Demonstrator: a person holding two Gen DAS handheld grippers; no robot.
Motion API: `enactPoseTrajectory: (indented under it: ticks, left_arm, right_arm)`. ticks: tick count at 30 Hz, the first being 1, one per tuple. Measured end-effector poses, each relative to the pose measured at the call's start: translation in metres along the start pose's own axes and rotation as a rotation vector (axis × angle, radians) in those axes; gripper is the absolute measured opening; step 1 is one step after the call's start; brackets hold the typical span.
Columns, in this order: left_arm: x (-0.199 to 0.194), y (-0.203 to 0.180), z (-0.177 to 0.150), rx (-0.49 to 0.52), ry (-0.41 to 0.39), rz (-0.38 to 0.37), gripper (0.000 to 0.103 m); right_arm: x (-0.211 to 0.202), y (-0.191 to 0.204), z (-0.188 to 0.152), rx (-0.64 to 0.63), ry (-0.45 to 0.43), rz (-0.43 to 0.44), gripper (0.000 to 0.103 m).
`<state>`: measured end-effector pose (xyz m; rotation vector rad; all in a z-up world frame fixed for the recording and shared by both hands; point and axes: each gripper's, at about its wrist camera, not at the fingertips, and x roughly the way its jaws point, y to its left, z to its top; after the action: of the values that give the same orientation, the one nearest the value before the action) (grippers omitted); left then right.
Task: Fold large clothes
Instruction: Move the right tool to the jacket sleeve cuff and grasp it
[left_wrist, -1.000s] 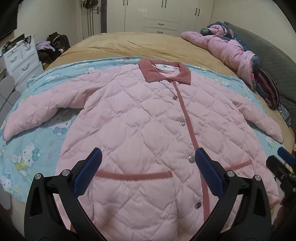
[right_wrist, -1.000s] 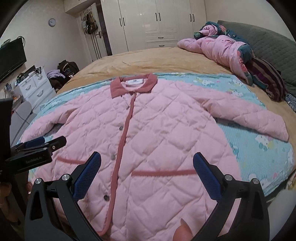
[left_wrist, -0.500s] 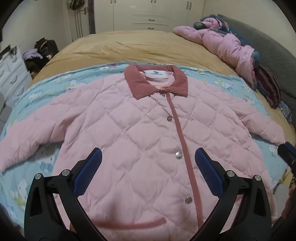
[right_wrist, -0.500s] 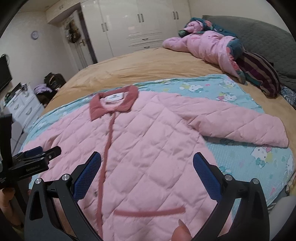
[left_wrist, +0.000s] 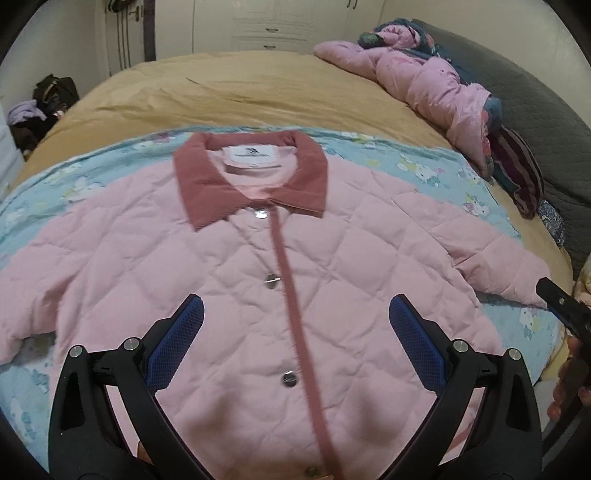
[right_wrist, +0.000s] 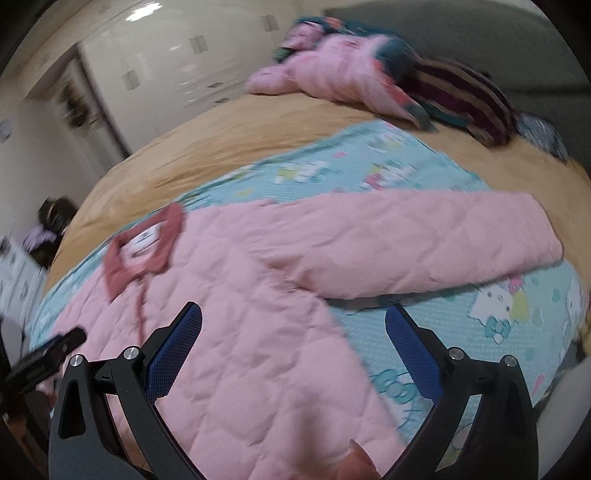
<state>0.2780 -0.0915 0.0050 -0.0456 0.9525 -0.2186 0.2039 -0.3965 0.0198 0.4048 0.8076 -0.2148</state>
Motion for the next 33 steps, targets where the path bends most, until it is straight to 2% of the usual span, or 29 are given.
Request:
enactPoseTrajectory:
  ticks: [7,12,14,20,26,33]
  left_arm:
    - [0.03,-0.021,0.013,0.024,0.019,0.016,0.094]
    - [0.05,-0.031,0.022,0.035,0.029,0.045,0.094]
    - [0.059,-0.036,0.024,0.035,0.04,0.055,0.094]
    - [0.074,-0.046,0.024,0.043,0.058,0.084,0.094]
    - [0.082,-0.047,0.027,0.036,0.07,0.107,0.094]
    - [0.074,-0.038,0.034,0.016,0.062,0.123,0.094]
  right_arm:
    - [0.04,-0.079,0.016,0.223,0.048,-0.064,0.099]
    - [0.054,-0.127,0.026,0.317,0.028,-0.114,0.099]
    - [0.063,-0.155,0.029,0.385,0.025,-0.155,0.099]
    - [0.082,-0.218,0.029,0.558,0.019,-0.199,0.099]
    - [0.098,-0.265,0.032,0.722,-0.02,-0.174,0.099]
    - [0.109,-0.294,0.042,0.842,-0.092,-0.132,0.098]
